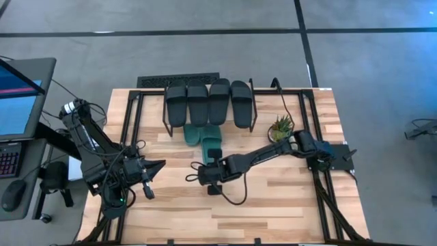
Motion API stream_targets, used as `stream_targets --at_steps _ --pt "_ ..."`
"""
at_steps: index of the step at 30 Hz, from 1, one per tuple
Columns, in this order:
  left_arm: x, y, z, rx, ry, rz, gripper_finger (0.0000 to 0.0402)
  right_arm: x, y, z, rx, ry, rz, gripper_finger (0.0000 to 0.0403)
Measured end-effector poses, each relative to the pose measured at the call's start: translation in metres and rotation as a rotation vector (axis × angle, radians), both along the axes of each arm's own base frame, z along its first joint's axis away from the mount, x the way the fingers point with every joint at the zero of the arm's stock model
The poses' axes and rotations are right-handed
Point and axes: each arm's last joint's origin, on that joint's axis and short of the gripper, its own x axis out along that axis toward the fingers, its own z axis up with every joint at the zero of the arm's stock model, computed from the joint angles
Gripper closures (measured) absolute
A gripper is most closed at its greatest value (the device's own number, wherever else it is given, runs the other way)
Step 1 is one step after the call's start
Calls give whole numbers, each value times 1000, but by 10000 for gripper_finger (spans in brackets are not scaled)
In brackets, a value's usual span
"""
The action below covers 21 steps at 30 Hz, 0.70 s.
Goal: Pick and place slides into the shelf
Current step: Put the green slide under the shelf
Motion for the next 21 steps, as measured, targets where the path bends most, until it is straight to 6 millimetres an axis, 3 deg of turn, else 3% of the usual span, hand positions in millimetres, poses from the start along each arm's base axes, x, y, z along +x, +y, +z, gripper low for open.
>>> stream_targets --at_steps 18,21 --pt "0 0 0 -7 -4 1 388 10 -49 -3 4 18 -71 403" --pt "0 0 0 -7 -4 1 388 10 -49 -2 7 12 -75 403"
